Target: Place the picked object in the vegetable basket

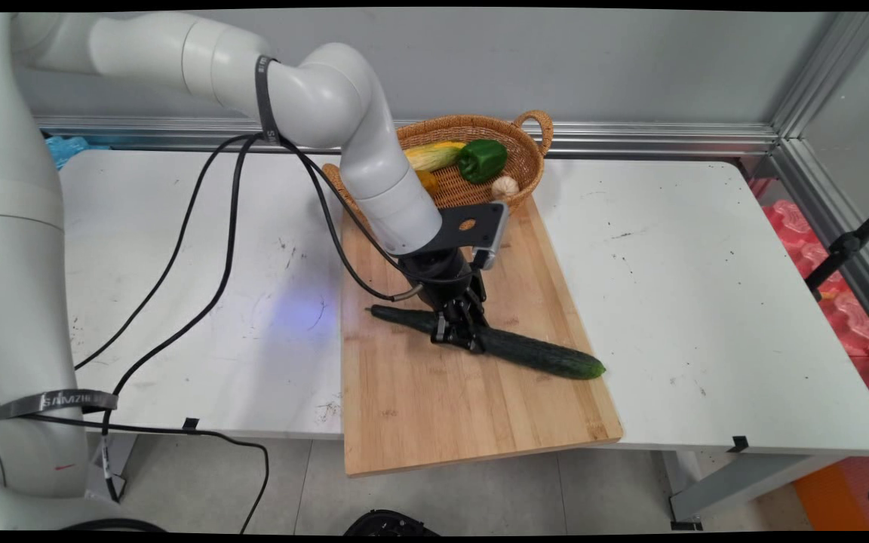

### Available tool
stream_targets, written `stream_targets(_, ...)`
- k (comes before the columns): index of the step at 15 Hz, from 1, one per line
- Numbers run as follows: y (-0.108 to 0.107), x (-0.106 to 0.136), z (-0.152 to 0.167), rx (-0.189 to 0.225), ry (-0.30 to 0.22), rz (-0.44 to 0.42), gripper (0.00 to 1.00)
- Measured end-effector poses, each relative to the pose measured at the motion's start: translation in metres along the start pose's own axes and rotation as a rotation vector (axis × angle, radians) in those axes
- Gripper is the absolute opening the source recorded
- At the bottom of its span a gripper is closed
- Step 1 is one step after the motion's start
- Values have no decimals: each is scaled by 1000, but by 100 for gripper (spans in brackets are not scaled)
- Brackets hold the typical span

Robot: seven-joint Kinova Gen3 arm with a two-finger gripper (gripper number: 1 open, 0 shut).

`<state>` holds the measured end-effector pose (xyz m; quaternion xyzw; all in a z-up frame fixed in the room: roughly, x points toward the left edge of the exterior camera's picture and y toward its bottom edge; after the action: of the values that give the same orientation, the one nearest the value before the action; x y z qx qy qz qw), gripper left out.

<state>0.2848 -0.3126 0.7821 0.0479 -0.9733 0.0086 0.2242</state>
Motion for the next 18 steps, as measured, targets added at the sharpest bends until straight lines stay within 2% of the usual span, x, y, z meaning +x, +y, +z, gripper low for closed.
stream_targets(3,-1,0,-12,2,4,11,0)
stream_targets(6,-3,4,-40,15,24,6,0)
stream_targets(9,-7,8,-76,42,58,-38,0)
stream_targets(13,-19,8,-128,102,108,-154,0)
stream_targets(18,-48,2,-178,210,169,-320,0)
